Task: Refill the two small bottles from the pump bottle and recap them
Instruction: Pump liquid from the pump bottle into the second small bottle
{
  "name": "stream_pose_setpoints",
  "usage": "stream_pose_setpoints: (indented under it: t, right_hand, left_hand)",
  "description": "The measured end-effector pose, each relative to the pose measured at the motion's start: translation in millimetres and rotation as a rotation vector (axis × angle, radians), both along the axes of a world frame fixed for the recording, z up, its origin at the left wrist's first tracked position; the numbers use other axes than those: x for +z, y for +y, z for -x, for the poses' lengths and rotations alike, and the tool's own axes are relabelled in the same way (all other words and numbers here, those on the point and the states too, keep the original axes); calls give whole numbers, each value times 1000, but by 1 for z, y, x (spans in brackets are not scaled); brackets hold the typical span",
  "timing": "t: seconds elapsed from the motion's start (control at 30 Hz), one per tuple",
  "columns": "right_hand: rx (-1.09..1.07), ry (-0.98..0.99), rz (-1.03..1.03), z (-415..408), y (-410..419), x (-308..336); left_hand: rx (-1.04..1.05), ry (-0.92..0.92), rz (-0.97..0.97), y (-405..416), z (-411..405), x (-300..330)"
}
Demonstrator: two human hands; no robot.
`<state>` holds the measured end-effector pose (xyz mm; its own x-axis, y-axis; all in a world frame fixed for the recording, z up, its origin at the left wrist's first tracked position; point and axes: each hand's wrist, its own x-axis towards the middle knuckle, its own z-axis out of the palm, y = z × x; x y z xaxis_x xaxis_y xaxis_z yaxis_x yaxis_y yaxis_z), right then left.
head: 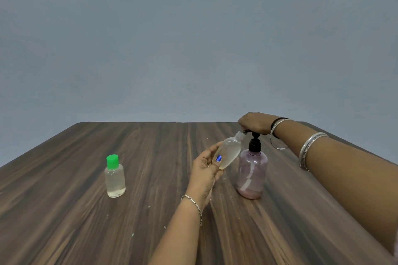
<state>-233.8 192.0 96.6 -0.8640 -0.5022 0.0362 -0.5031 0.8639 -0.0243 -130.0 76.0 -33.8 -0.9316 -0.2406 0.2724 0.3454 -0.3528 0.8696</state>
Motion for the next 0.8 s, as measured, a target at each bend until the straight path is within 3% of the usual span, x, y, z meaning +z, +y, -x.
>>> stream_pose_setpoints:
  t: [0.37, 0.67, 0.8]
  right_hand:
    - [5, -43, 37, -5, -1, 3]
    - [-37, 20, -90, -17, -5, -8]
    - [-91, -28, -15, -21, -6, -11]
  left_hand:
    - [-9, 1, 1, 0, -2, 1]
    - [4, -36, 4, 2, -6, 4]
    - [0, -43, 20, 3, -6, 3]
